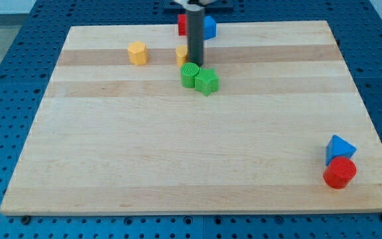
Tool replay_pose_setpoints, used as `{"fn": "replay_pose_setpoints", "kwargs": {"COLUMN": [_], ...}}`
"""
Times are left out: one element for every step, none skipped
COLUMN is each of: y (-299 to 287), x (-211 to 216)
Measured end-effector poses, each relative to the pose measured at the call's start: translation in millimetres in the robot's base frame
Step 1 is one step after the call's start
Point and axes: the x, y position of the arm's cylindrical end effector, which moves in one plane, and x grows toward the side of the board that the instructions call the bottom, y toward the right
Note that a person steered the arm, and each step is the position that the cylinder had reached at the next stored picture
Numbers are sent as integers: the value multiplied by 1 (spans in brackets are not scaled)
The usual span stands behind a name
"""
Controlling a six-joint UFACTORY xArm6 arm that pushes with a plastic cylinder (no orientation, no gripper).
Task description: Move the yellow blocks diagonally top left to the green blocks
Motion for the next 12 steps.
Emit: {"fn": "replay_pose_setpoints", "kwargs": {"y": [-47,-63,-27,2,-1,-30,-56,-67,-67,-91,-101,-101], "x": [-16,-15,-11,-31,-61,-65,-64,-57,-62,-101,-124,-124]}}
